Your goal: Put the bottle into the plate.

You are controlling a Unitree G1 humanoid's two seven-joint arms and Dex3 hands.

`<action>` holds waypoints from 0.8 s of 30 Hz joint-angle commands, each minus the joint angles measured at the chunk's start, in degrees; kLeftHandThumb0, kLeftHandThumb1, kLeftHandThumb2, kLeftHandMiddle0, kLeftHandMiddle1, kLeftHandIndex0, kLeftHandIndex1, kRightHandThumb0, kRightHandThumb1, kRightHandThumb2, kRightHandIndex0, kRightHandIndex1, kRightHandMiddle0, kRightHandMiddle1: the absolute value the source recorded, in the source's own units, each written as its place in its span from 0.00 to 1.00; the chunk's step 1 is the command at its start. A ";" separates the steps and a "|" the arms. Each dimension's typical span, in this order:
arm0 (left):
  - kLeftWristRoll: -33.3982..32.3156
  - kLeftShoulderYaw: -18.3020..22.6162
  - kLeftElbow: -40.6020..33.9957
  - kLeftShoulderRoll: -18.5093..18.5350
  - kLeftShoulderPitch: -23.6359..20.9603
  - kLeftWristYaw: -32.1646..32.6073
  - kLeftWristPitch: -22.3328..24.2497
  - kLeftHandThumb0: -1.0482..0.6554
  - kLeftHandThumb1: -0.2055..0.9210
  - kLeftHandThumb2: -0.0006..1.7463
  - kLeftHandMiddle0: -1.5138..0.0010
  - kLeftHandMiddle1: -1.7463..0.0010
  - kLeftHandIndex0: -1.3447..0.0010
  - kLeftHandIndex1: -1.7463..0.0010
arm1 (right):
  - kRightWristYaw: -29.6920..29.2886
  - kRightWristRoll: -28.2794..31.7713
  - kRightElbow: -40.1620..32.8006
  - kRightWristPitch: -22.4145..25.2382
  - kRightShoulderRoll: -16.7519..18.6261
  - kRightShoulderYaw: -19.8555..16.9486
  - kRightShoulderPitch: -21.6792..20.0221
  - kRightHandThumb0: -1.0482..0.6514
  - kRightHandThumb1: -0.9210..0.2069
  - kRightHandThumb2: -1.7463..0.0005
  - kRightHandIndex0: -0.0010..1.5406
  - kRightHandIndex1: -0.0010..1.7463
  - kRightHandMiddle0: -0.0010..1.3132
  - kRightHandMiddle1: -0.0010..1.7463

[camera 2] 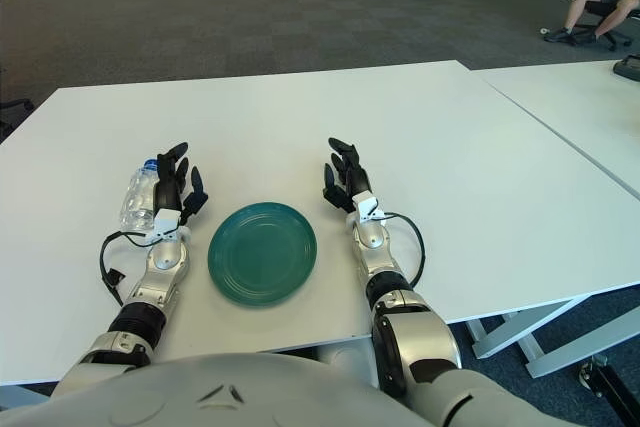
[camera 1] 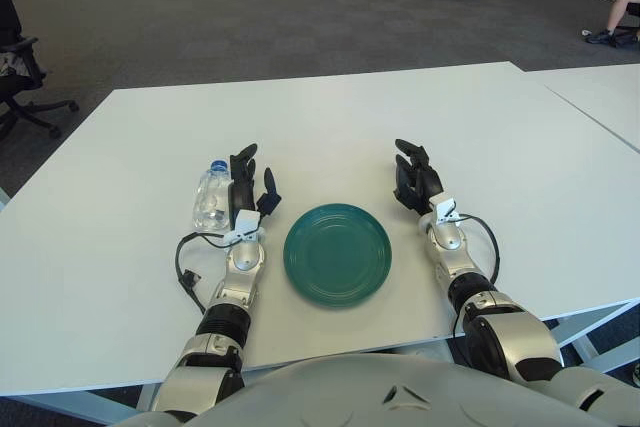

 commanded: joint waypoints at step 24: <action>36.00 1.38 -55.60 11.17 5.43 -6.72 24.78 0.17 1.00 0.38 0.74 1.00 1.00 0.54 | 1.45 2.24 -2.04 3.40 3.17 -0.78 3.01 0.21 0.00 0.55 0.18 0.01 0.00 0.35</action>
